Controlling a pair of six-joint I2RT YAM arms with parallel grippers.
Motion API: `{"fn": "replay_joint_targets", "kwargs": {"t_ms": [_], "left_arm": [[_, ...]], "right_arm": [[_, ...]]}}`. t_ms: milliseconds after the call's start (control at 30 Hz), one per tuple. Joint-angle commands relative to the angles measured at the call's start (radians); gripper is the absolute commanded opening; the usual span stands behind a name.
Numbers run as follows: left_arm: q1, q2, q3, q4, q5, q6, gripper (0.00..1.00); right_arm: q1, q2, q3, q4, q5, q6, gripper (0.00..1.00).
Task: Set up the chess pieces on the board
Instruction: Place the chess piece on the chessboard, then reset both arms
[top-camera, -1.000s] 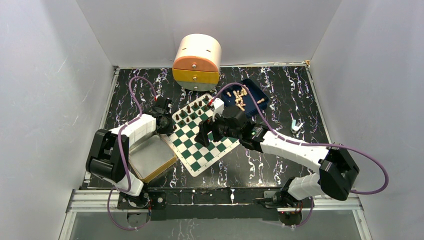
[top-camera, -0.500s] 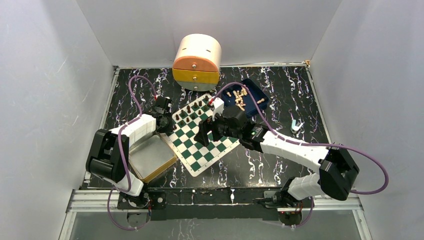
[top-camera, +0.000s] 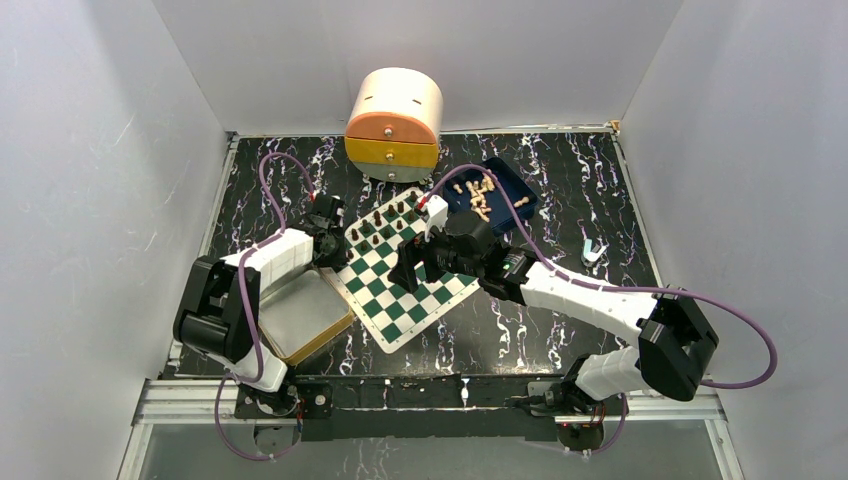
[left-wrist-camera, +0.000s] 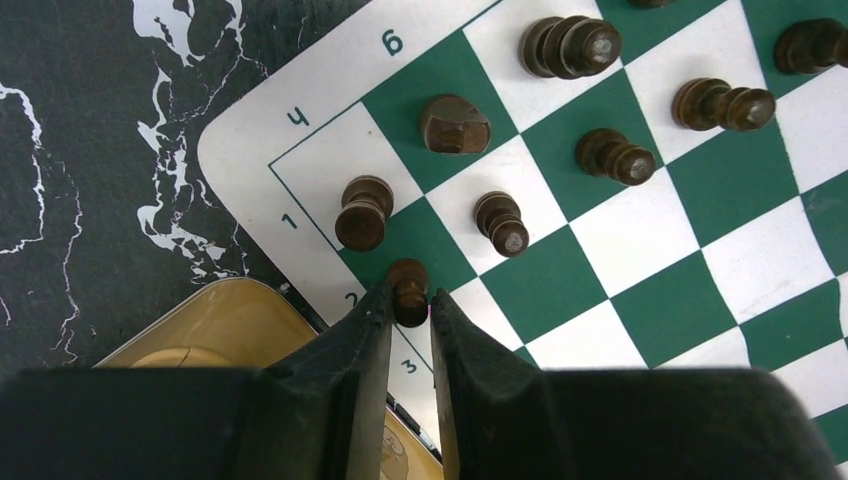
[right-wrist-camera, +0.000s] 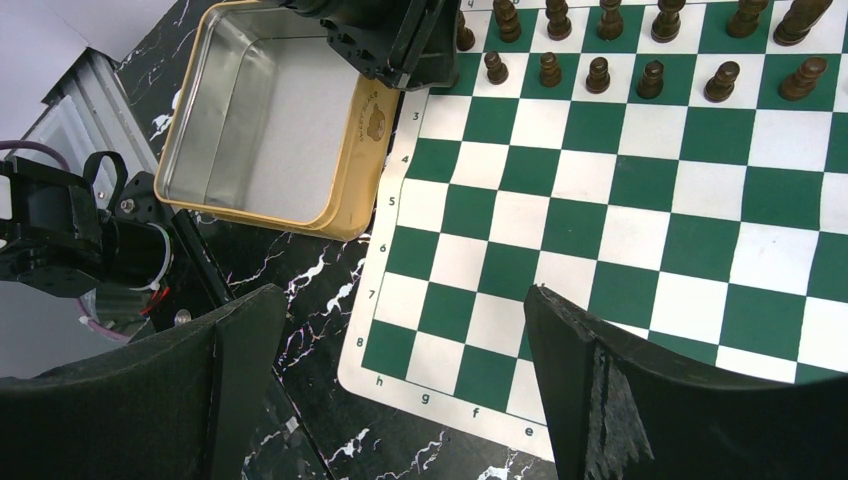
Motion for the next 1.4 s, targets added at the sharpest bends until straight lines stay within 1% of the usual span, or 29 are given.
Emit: {"fn": "replay_joint_targets", "kwargs": {"t_ms": [0, 100, 400, 633, 767, 833, 900, 1000, 1033, 1067, 1100, 1133, 1233, 1367], "left_arm": [[0.007, 0.002, -0.004, -0.001, -0.020, 0.006, 0.21], [0.006, -0.001, 0.000, -0.002, -0.025, 0.007, 0.24], [0.007, -0.042, 0.038, -0.045, -0.018, -0.001, 0.28], [0.006, -0.148, 0.105, -0.120, -0.018, -0.016, 0.33], [0.007, -0.228, 0.158, -0.147, 0.043, -0.021, 0.36], [0.007, -0.261, 0.192, -0.173, 0.079, -0.022, 0.37], [0.007, -0.292, 0.226, -0.204, 0.134, -0.021, 0.39], [0.007, -0.348, 0.266, -0.234, 0.249, -0.021, 0.42], [0.007, -0.369, 0.280, -0.245, 0.280, -0.022, 0.46], [0.006, -0.389, 0.290, -0.254, 0.304, -0.025, 0.55], [0.007, -0.413, 0.295, -0.259, 0.329, -0.028, 0.80], [0.007, -0.435, 0.298, -0.263, 0.352, -0.031, 0.89], [0.006, -0.502, 0.293, -0.274, 0.404, -0.035, 0.91], [0.007, -0.590, 0.266, -0.263, 0.477, -0.053, 0.91]], "right_arm": [[-0.005, -0.019, 0.001, 0.055, 0.007, -0.008, 0.99], [-0.006, -0.019, -0.002, 0.055, 0.006, -0.008, 0.99], [-0.006, -0.021, -0.005, 0.048, 0.001, -0.008, 0.99], [-0.005, -0.016, 0.020, -0.011, 0.032, 0.010, 0.99], [-0.006, -0.024, 0.033, -0.052, 0.066, 0.039, 0.99], [-0.007, -0.028, 0.052, -0.119, 0.125, 0.070, 0.99], [-0.007, -0.030, 0.081, -0.186, 0.210, 0.106, 0.99], [-0.006, -0.045, 0.117, -0.278, 0.265, 0.139, 0.99], [-0.007, -0.054, 0.127, -0.303, 0.282, 0.154, 0.99], [-0.007, -0.068, 0.130, -0.320, 0.292, 0.167, 0.99], [-0.006, -0.085, 0.130, -0.333, 0.320, 0.189, 0.99], [-0.007, -0.105, 0.127, -0.342, 0.363, 0.223, 0.99], [-0.007, -0.162, 0.132, -0.401, 0.463, 0.277, 0.99], [-0.007, -0.222, 0.167, -0.490, 0.544, 0.260, 0.99]]}}
